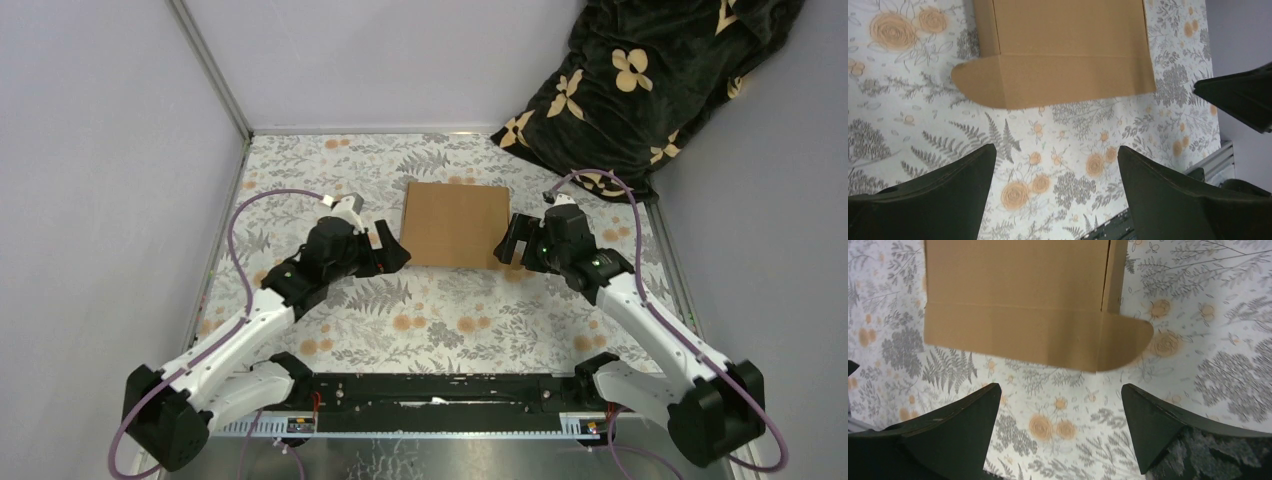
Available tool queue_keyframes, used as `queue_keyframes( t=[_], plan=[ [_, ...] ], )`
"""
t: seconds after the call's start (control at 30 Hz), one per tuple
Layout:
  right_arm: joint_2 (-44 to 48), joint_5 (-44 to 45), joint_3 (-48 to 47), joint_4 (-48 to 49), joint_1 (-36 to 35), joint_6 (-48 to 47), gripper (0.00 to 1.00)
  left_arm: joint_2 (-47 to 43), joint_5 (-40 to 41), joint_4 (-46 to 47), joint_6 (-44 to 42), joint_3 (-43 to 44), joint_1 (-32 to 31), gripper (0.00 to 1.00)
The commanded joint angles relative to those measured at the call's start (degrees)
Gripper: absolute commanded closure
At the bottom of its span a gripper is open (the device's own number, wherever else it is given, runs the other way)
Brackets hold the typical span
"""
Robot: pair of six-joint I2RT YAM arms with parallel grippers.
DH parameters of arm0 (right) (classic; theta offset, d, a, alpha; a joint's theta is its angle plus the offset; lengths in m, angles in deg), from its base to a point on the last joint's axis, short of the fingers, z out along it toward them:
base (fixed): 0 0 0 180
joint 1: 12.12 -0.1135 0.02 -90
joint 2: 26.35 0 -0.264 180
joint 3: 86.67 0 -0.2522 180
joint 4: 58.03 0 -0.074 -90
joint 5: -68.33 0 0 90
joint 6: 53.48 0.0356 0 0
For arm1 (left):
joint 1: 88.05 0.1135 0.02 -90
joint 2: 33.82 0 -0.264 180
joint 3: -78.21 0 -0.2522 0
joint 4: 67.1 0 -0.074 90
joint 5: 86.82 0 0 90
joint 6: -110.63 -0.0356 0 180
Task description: Fold the paper box
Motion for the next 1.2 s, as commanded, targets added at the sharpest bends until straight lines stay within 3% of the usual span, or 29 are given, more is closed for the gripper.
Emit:
queue_keyframes(
  t=[0.0, 0.13, 0.27, 0.77, 0.97, 1.17],
  plan=[
    [-8.7, -4.5, -1.0, 15.0, 2.3, 1.8, 0.00, 7.2, 2.7, 9.6, -1.5, 2.4, 2.1, 0.01],
    [-14.8, -8.3, 0.6, 24.0, 6.5, 0.5, 0.00, 11.6, -1.4, 20.5, 0.6, -1.4, 6.1, 0.01],
    [-17.2, -12.5, 1.2, 28.5, 11.2, 0.5, 0.00, 15.7, 0.1, 21.1, -1.9, -0.5, 6.8, 0.01],
    [-27.1, -17.0, 1.9, 37.7, 13.7, -0.6, 0.00, 23.5, 0.1, 23.5, -3.1, 1.7, 12.0, 0.01],
    [-30.0, -21.7, 1.9, 41.8, 14.3, 0.6, 0.00, 27.1, -3.3, 28.8, -1.5, 1.2, 13.8, 0.02],
    [-32.6, -23.9, 2.0, 44.9, 14.4, 2.1, 0.00, 31.2, -9.0, 40.5, 2.1, -2.7, 14.1, 0.01]
  ],
)
